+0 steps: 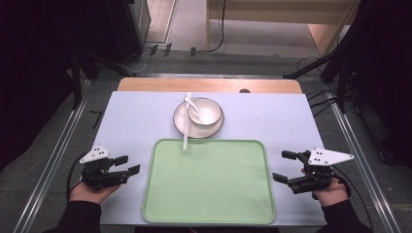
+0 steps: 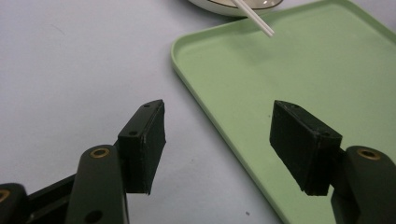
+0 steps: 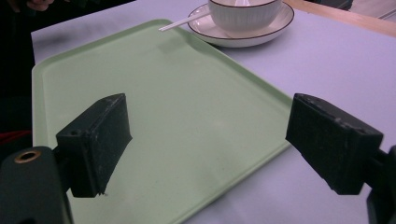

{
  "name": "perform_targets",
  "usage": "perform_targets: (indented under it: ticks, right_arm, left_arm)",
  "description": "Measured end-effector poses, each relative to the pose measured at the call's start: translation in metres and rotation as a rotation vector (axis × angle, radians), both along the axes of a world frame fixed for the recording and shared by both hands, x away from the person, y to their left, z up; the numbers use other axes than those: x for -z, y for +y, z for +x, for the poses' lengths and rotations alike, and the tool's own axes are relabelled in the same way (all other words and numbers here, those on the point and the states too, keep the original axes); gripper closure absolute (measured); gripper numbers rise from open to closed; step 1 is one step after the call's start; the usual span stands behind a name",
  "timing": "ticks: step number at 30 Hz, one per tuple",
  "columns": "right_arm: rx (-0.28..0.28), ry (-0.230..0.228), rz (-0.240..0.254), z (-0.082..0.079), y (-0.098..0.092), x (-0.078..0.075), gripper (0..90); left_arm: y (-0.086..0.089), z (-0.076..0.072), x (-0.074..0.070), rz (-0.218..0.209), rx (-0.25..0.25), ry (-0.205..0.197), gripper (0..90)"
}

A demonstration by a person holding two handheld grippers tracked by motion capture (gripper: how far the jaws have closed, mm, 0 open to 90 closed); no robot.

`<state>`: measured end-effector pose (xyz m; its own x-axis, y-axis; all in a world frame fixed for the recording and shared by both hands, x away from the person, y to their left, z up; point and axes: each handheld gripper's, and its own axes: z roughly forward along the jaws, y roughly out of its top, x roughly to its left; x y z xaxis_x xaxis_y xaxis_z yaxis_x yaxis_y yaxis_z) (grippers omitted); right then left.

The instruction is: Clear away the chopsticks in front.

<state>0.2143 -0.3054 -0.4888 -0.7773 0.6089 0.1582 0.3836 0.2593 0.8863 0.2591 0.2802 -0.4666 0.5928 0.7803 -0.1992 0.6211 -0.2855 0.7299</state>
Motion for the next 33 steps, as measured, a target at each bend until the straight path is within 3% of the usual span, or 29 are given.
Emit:
perform_targets:
  ticks: [5, 6, 10, 13, 33]
  right_arm:
    - [0.001, 0.0, -0.002, 0.0, 0.001, 0.0, 14.3]
    - [0.002, -0.002, -0.001, 0.0, 0.0, 0.0, 14.3]
    - [0.008, 0.001, 0.0, 0.0, -0.001, 0.0, 14.3]
    - [0.011, -0.002, 0.003, 0.0, -0.002, 0.0, 14.3]
    - [0.016, 0.006, 0.001, 0.001, -0.001, 0.001, 14.3]
  left_arm:
    - [-0.004, 0.004, -0.003, -0.023, -0.006, 0.029, 37.4]
    - [-0.006, 0.007, -0.006, -0.027, -0.007, 0.058, 37.6]
    - [-0.01, 0.009, -0.009, -0.022, 0.001, 0.069, 35.9]
    - [-0.015, 0.014, -0.012, -0.011, -0.008, 0.1, 35.0]
    - [-0.039, 0.045, -0.031, 0.041, 0.019, 0.142, 35.4]
